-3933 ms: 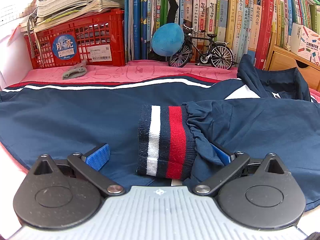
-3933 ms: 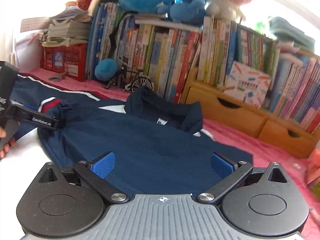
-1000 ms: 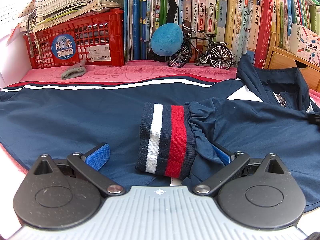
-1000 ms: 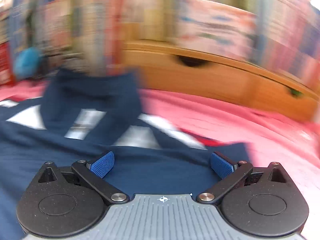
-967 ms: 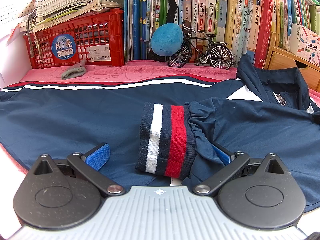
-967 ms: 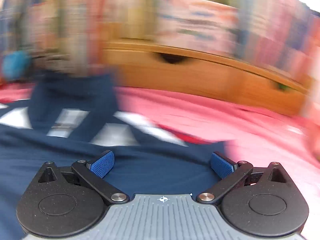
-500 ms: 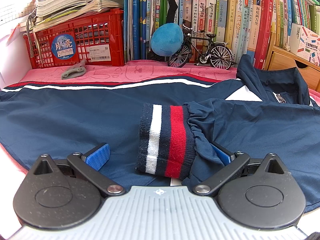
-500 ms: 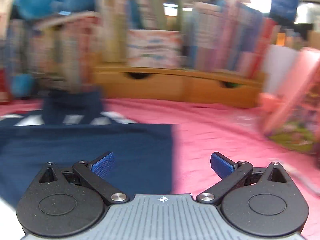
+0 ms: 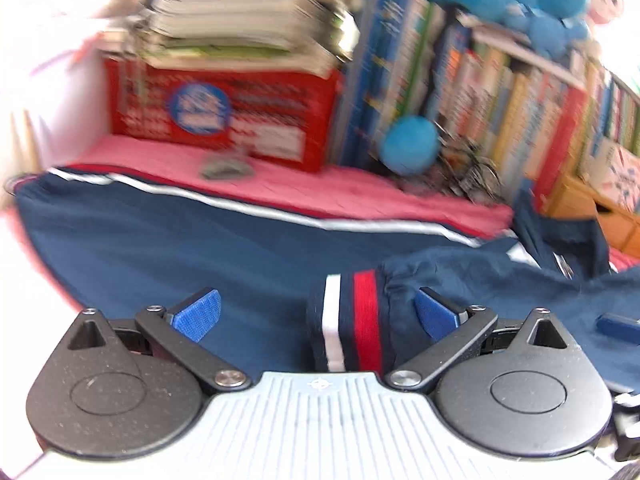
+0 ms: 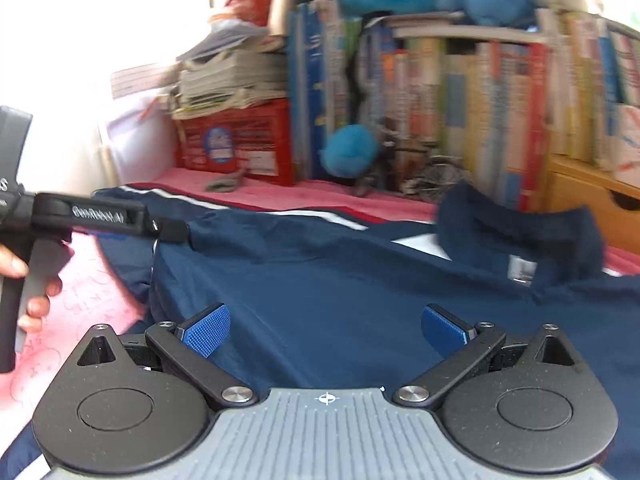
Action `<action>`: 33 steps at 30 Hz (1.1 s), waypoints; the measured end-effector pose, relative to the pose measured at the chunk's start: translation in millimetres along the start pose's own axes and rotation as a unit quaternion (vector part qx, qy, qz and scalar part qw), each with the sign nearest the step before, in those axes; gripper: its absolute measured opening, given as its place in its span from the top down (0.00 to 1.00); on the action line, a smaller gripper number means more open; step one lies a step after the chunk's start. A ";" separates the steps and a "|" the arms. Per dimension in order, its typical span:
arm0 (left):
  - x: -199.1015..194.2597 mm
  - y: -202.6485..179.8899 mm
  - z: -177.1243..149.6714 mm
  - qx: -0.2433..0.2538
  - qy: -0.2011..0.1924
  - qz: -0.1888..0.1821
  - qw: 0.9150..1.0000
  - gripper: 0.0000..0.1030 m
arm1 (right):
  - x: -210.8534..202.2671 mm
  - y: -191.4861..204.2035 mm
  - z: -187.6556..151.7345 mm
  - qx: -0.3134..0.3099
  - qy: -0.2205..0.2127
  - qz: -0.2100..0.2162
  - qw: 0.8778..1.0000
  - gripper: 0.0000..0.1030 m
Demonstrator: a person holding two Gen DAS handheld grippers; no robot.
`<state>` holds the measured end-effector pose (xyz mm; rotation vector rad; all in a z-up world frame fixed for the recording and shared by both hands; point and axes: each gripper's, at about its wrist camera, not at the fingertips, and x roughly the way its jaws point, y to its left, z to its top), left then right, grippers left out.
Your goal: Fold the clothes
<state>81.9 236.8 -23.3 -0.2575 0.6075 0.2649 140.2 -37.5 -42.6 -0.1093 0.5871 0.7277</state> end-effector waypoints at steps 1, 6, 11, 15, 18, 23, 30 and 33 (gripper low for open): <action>-2.0 10.4 3.8 -0.012 -0.003 0.004 1.000 0.00 | 10.0 1.3 0.8 0.002 0.009 0.004 1.000 0.00; -2.7 53.0 8.1 -0.062 0.001 0.028 0.998 0.00 | 32.9 6.2 0.1 -0.027 0.059 -0.050 0.997 0.00; -5.2 26.1 -4.1 -0.017 -0.002 -0.024 1.000 0.00 | -11.4 -40.7 -14.3 -0.059 0.048 -0.145 0.986 0.00; -5.3 -18.4 -11.6 0.038 -0.010 -0.069 0.997 0.00 | -51.4 -132.2 -46.7 -0.031 0.053 -0.323 0.944 0.00; -4.2 -52.4 -18.1 0.079 -0.014 -0.097 0.992 0.00 | -83.8 -201.7 -60.2 0.022 0.071 -0.482 0.873 0.01; 13.4 -101.0 -35.7 0.135 -0.006 -0.090 0.987 0.00 | -160.9 -190.9 -77.6 0.034 0.004 -0.385 0.922 0.00; 23.9 -123.6 -54.9 0.190 -0.008 -0.041 0.981 0.00 | -164.5 -88.8 -116.2 -0.156 0.027 -0.224 0.962 0.00; 20.0 -123.6 -53.8 0.190 -0.014 -0.040 0.981 0.00 | -145.4 -107.8 -112.0 -0.123 0.031 -0.319 0.939 0.02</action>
